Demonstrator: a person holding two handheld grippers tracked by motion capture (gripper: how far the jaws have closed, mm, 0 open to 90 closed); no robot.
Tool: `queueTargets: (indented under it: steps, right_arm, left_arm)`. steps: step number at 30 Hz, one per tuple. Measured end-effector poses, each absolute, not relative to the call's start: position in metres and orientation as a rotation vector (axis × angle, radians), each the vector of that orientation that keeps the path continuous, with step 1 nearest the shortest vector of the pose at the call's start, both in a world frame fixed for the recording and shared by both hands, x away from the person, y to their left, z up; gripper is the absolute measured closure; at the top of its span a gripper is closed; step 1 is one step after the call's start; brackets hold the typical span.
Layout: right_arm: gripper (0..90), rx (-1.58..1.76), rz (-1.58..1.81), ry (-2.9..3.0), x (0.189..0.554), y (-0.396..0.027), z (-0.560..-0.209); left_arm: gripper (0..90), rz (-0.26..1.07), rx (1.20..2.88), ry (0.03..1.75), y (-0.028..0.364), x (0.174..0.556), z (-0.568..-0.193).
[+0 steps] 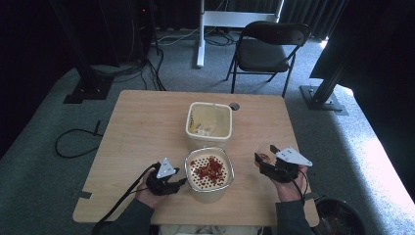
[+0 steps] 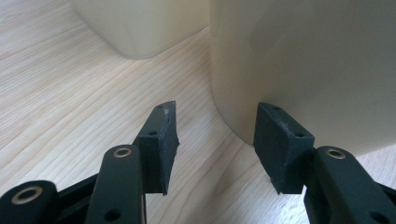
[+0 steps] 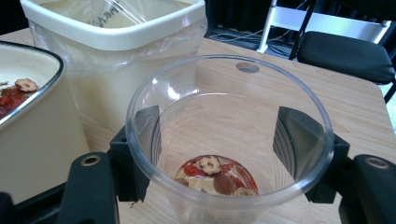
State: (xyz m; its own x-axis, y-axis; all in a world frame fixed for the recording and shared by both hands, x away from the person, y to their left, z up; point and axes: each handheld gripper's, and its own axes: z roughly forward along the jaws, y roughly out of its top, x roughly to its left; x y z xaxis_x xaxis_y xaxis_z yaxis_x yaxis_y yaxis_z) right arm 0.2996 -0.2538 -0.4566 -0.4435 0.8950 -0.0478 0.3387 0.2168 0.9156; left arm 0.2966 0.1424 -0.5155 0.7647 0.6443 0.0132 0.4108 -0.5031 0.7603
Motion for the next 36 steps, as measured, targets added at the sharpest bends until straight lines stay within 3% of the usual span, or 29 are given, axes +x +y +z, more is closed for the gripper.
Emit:
queueTargets:
  steps: [36]
  right_arm:
    - [32.1,1.147,1.177,1.851,0.296,-0.274,-0.438]
  left_arm:
    - [47.0,0.362,2.155,0.752,0.101,0.314,-0.521]
